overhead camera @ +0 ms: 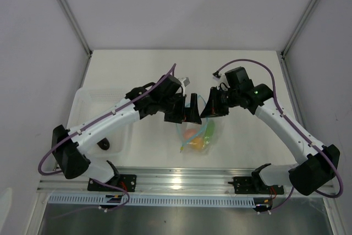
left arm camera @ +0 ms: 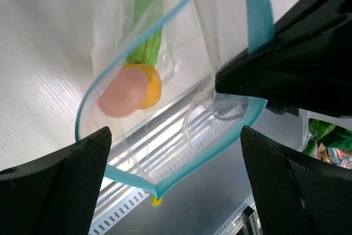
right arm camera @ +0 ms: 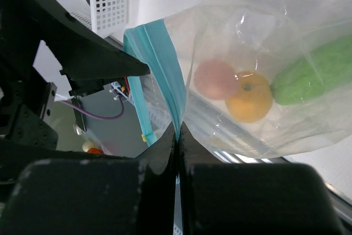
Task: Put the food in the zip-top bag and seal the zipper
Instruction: Place the fake food in the zipper food storage bag.
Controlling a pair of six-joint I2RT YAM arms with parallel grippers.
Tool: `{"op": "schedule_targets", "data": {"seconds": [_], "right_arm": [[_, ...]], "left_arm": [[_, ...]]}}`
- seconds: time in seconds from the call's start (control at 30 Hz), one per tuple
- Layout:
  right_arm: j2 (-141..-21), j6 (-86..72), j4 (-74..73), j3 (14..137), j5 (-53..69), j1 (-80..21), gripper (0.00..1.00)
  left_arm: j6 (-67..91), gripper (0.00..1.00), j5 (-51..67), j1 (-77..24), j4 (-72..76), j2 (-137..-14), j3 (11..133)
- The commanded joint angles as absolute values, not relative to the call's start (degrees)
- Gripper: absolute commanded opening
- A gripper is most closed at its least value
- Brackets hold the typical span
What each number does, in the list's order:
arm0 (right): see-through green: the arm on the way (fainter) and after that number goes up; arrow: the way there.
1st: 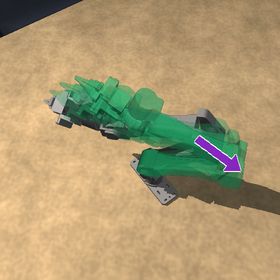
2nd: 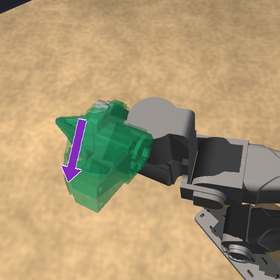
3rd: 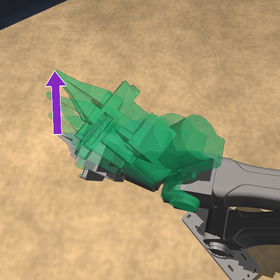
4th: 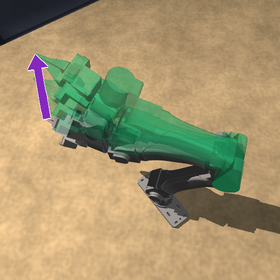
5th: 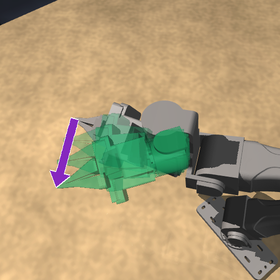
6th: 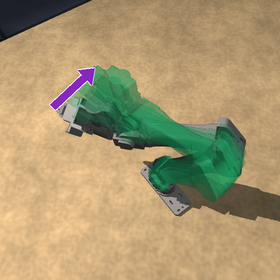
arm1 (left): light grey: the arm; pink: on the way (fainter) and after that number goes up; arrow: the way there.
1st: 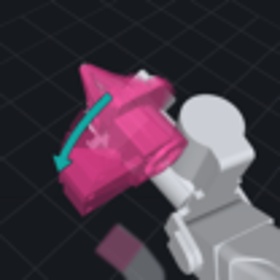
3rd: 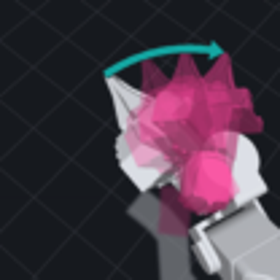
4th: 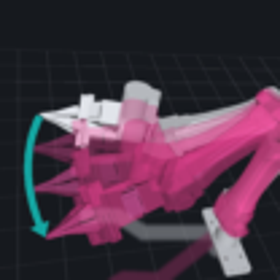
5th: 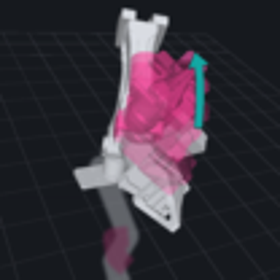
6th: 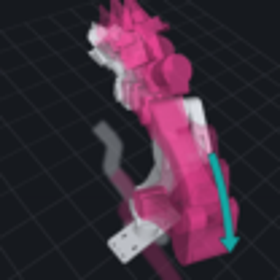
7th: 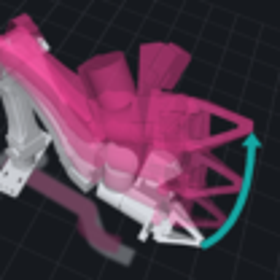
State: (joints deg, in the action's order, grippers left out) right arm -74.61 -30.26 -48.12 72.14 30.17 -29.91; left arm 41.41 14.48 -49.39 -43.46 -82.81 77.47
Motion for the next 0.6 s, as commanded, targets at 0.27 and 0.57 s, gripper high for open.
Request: {"op": "schedule_targets", "data": {"seconds": [0.27, 0.57], "right_arm": [[-73.21, -28.3, -48.69, 73.48, 28.74, -30.06, 0.0], [-74.44, -27.16, -47.99, 71.89, 30.41, -29.88, 0.0]], "left_arm": [[39.29, 0.99, 8.8, -46.07, -44.99, -73.57, 78.4], [42.18, 1.0, -0.78, -30.96, -53.42, -61.97, 71.11]]}}
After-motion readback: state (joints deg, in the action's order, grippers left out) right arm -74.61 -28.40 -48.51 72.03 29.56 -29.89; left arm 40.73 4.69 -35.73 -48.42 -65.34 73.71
